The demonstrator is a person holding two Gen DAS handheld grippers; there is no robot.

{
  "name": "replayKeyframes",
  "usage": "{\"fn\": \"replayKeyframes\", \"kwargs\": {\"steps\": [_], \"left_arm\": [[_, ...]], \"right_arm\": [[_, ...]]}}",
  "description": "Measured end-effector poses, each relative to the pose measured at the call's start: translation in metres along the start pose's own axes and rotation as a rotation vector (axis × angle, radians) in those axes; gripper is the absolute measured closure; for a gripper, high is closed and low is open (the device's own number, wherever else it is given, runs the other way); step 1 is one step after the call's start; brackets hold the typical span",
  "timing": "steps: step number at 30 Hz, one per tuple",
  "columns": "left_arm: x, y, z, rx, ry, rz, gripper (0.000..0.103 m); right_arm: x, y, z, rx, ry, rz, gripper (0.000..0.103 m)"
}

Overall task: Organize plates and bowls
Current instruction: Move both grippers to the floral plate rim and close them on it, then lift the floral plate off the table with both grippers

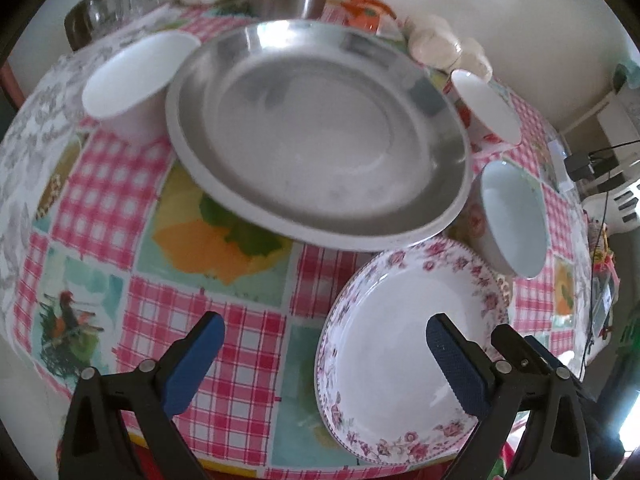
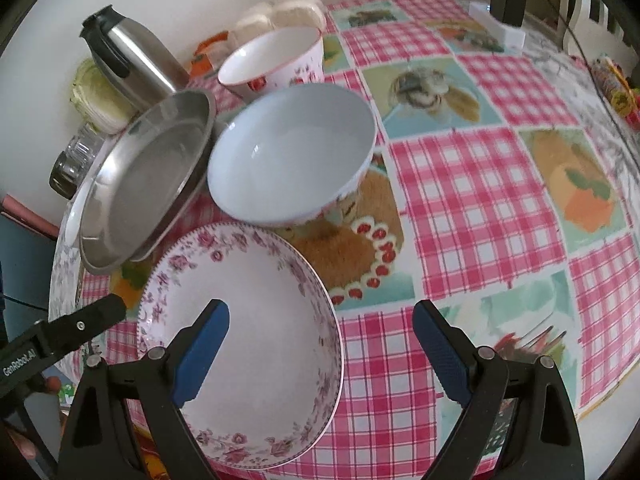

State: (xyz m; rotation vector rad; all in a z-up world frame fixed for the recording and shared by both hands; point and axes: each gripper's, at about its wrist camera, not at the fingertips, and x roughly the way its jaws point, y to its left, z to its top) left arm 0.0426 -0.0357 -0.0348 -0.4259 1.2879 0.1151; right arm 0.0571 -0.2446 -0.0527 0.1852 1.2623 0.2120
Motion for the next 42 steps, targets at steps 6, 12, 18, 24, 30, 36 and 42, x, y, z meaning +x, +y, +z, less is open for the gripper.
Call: {"fn": "replayKeyframes", "kwargs": {"steps": [6,12,18,24,30,36,42], "left_arm": [[0.017,-0.005,-0.001,0.007,0.05,0.013,0.009],[0.032,-0.006,-0.003,0.003,0.088,0.009,0.025],[0.046,-0.004,-0.007,-0.036,0.13,-0.033,0.052],[0.048,-0.005,-0.009,-0.038,0.136,-0.033,0.053],[0.048,-0.005,-0.007,-0.023,0.133,-0.025,0.053],[0.049,-0.005,-0.008,-0.041,0.151,-0.081,0.075],[0.048,0.005,-0.006,-0.075,0.153,-0.099,0.077]], "right_arm": [[0.013,-0.007,-0.002,0.045,0.043,0.026,0.023],[0.021,-0.004,-0.004,0.042,0.069,0.099,0.044],[0.033,-0.006,-0.006,0.075,0.09,0.123,0.072],[0.03,-0.02,-0.004,0.097,0.097,0.121,0.086],[0.035,-0.044,0.001,0.159,0.106,0.175,0.089],[0.031,-0.051,0.003,0.164,0.114,0.202,0.089],[0.032,-0.064,0.001,0.211,0.119,0.249,0.091]]}}
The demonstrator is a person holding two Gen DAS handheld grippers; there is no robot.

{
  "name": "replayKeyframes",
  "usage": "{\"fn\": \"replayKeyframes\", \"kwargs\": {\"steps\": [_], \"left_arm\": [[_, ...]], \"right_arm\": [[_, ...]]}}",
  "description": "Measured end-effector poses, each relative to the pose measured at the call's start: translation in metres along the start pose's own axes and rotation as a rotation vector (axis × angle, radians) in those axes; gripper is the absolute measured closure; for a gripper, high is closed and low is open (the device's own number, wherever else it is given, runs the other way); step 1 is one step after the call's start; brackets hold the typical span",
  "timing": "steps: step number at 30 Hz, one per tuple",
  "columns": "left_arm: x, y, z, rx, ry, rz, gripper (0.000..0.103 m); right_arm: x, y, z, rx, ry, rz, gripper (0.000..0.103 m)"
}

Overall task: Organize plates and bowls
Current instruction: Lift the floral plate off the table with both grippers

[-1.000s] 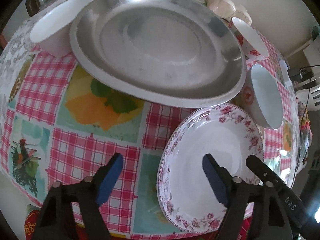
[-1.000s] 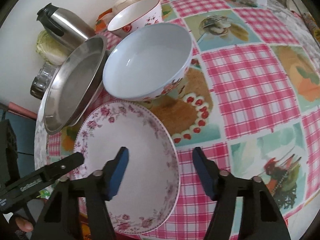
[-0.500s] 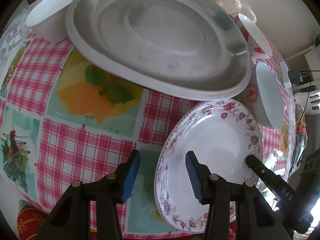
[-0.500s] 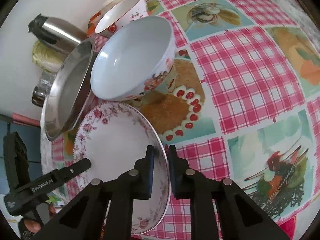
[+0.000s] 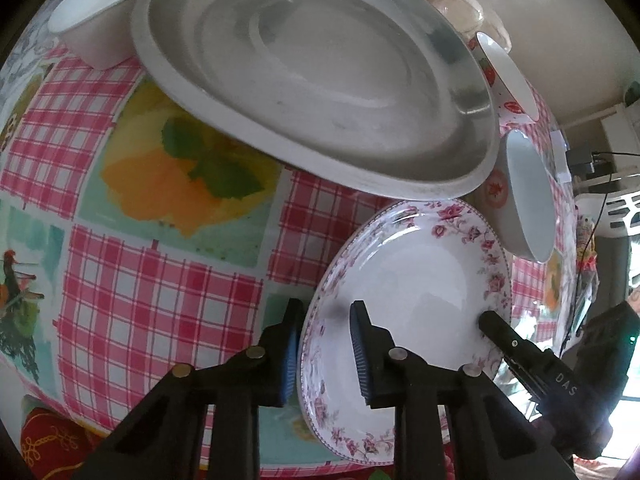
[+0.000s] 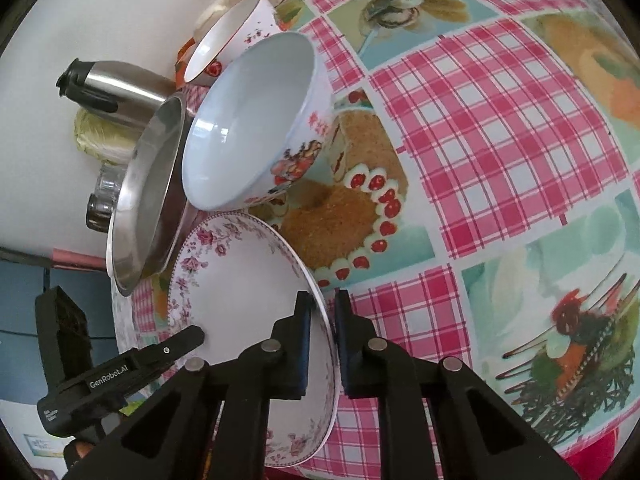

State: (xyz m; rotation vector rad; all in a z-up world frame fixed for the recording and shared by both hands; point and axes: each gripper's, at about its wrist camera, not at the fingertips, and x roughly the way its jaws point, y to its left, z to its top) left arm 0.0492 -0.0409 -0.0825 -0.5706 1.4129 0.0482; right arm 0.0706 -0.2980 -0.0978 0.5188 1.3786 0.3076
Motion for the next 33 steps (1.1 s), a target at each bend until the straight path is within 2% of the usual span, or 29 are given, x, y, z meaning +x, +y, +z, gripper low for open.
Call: {"fn": "replayKeyframes", "kwargs": {"steps": [3,8,16,33], "left_arm": [[-0.003,0.003,0.002,-0.009,-0.005,0.005,0.077],[-0.008,0.016,0.003,-0.037,-0.012,-0.026,0.077],[-0.03,0.013,0.003,-0.003,-0.042,-0.036,0.077],[-0.051,0.0,-0.005,0.052,-0.073,-0.054,0.078]], "right_arm": [[-0.001,0.004,-0.001,-0.035,0.001,-0.024,0.091],[-0.008,0.006,0.0,-0.048,-0.017,0.012,0.091],[-0.026,0.017,0.003,-0.091,-0.05,0.018,0.091],[-0.062,0.024,-0.016,-0.138,-0.113,0.017,0.091]]}}
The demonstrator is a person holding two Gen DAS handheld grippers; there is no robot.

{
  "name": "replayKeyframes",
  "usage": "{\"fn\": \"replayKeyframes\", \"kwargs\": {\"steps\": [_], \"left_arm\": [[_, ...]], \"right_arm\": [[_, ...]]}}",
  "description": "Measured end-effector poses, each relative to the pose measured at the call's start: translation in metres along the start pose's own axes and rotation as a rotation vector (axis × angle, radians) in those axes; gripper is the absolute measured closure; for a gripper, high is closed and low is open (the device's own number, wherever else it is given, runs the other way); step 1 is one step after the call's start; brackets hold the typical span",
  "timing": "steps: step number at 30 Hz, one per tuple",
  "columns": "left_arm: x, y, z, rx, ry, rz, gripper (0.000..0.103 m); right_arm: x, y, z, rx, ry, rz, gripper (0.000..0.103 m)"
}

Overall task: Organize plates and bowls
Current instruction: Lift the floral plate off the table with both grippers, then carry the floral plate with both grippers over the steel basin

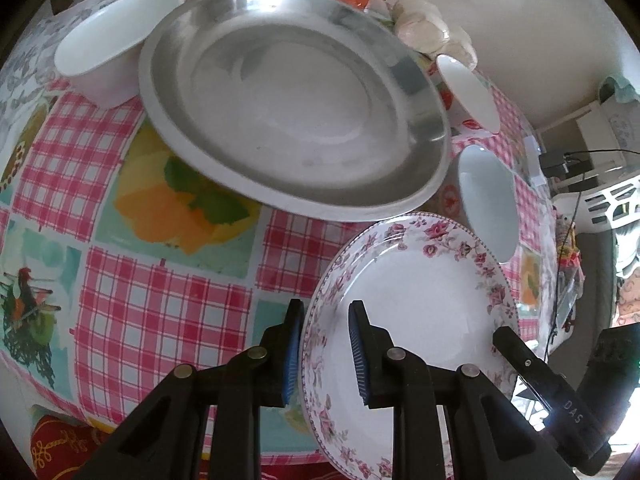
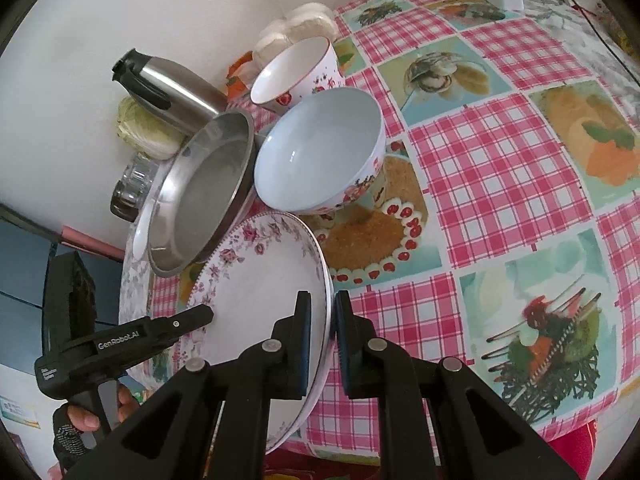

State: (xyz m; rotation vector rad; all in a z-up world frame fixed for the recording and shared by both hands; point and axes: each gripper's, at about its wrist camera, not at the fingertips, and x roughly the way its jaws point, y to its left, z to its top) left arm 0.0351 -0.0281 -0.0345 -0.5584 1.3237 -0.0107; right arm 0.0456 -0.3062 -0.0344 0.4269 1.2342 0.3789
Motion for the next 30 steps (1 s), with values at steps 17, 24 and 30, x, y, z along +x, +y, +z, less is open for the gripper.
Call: {"fn": "replayKeyframes", "kwargs": {"steps": [17,24,30], "left_arm": [[-0.018,-0.026,0.001,0.067,-0.078,-0.05,0.079],[-0.037,-0.028,0.017,0.068,-0.144,-0.089,0.079],[-0.046,-0.023,0.037,0.041,-0.19,-0.132,0.079]], "right_arm": [[-0.036,0.006,-0.001,-0.032,-0.111,0.018,0.089],[-0.042,0.016,0.009,-0.047,-0.138,0.032,0.089],[-0.047,0.035,0.027,-0.084,-0.151,0.04,0.089]]}}
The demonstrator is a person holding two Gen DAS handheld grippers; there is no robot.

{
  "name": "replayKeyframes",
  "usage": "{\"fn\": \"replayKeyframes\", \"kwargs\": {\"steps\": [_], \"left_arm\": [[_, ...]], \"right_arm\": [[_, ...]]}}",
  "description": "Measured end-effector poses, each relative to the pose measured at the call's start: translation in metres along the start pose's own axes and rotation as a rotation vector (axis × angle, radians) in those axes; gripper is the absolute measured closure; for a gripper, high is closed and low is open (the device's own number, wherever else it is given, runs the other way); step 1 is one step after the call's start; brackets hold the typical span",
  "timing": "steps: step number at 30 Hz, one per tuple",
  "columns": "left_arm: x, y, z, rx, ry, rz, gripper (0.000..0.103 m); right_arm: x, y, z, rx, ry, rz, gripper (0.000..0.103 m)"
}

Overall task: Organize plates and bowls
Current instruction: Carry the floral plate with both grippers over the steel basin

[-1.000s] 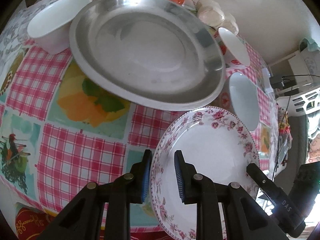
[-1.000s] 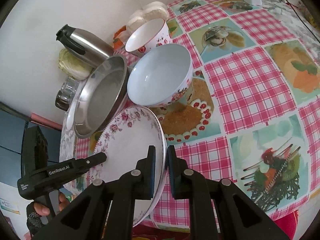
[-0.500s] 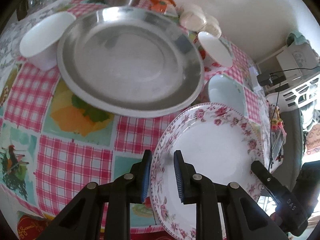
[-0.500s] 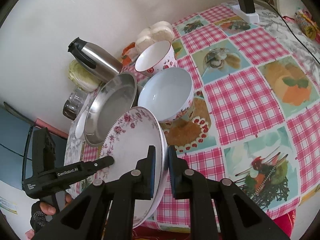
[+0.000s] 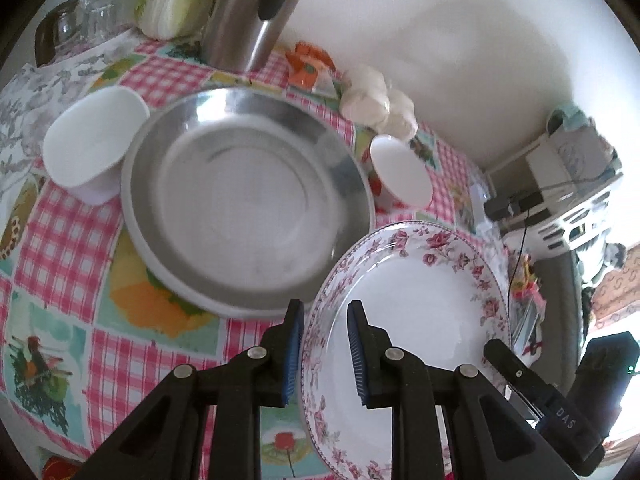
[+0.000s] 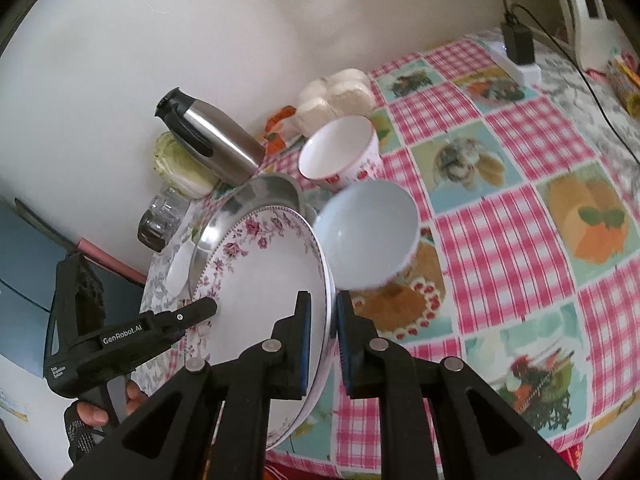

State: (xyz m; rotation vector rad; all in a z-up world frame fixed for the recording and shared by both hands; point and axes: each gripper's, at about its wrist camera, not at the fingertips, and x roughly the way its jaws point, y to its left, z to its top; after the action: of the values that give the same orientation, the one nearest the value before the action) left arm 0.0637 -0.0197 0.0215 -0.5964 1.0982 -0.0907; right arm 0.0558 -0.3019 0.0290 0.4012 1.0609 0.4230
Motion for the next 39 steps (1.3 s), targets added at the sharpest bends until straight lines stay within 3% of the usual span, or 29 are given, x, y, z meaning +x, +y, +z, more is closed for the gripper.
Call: {"fn": "replayKeyframes", "kwargs": {"steps": [7,20,39], "left_arm": [[-0.011,0.017,0.028,-0.042,-0.051,-0.035,0.079],[-0.026,0.058,0.07,-0.13,-0.138,-0.044,0.079],[-0.034,0.089,0.116,-0.166,-0.192,-0.023,0.079]], "right_arm": [[0.008,0.028,0.028,-0.048,-0.003,0.003,0.088],[0.036,0.089,0.072,-0.134,-0.033,0.095,0.088],[0.086,0.11,0.099,-0.154,-0.015,0.205,0.088]]}}
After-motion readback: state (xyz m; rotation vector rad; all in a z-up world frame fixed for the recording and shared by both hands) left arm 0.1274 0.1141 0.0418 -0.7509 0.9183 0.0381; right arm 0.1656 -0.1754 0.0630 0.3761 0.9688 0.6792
